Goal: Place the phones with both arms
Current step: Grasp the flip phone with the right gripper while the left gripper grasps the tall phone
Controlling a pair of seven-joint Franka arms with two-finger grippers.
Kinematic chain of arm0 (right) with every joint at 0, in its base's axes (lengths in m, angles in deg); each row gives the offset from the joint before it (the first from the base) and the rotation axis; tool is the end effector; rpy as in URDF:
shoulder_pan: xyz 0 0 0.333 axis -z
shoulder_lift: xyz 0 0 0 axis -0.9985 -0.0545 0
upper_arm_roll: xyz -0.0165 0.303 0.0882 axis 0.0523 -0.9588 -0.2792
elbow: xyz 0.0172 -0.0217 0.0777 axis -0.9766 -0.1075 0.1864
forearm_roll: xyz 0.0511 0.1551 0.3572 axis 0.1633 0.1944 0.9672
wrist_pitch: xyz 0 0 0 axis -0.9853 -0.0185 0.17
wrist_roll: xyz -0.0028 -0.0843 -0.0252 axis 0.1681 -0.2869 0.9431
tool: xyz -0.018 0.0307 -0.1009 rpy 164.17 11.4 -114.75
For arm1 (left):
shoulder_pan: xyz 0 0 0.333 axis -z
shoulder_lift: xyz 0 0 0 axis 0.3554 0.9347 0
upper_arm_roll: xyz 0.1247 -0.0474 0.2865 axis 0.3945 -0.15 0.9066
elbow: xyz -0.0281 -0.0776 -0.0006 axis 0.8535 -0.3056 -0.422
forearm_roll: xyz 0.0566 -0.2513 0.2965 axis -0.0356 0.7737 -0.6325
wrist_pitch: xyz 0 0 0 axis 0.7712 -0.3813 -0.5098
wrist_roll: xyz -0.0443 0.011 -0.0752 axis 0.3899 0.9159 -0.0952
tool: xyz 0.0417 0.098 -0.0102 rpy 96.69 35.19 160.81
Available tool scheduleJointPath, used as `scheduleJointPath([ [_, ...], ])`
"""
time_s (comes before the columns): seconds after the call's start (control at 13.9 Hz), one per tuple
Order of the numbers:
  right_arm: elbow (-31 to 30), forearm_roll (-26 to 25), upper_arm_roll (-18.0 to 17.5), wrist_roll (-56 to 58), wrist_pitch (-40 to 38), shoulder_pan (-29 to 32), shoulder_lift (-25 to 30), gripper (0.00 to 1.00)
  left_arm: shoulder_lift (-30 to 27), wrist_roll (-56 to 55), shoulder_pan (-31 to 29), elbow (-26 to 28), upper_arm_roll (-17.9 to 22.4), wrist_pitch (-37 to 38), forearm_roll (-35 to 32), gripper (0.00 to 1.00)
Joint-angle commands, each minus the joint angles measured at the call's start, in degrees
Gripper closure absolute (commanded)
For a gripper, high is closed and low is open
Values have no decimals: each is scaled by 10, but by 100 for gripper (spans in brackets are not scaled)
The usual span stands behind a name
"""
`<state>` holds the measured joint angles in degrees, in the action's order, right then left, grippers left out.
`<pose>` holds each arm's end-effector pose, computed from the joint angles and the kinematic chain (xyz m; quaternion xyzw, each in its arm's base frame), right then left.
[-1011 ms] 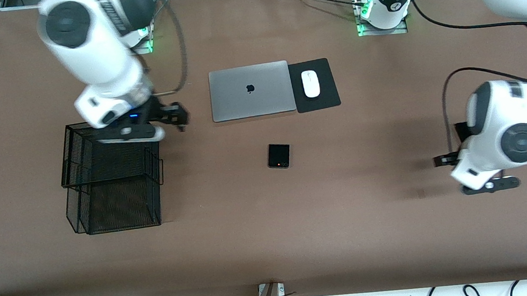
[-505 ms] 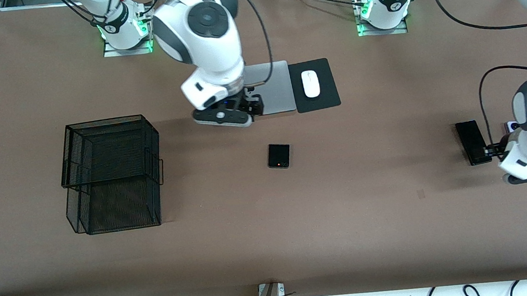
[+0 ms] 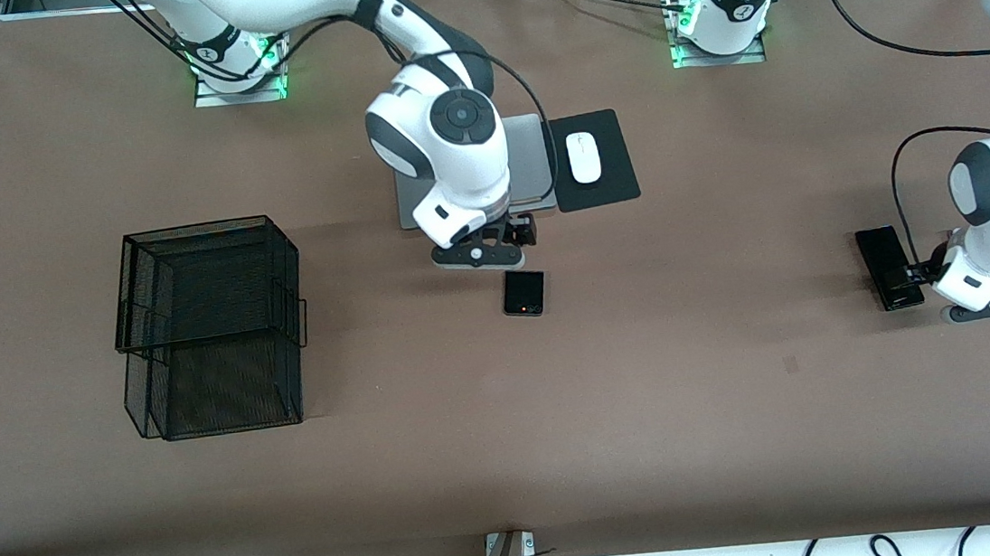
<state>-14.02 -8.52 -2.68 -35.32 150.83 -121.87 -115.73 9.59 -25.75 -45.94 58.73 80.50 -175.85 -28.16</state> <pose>0.5259 0.5253 0.3060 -0.9974 0.0528 -0.0446 0.0199 0.6153 0.1949 0.2047 -0.9956 -0.0467 0.0346 0.0739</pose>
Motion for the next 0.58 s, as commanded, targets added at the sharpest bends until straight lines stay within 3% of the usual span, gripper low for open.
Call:
scheduleJointPath([
  [0.0,39,-29,2,-12,26,-16,-49,0,2,10,-22,33,-11,-49,-12,0],
  [0.51,81,-76,3,-39,89,-25,-128,0,12,9,-35,39,-14,-55,-3,0],
])
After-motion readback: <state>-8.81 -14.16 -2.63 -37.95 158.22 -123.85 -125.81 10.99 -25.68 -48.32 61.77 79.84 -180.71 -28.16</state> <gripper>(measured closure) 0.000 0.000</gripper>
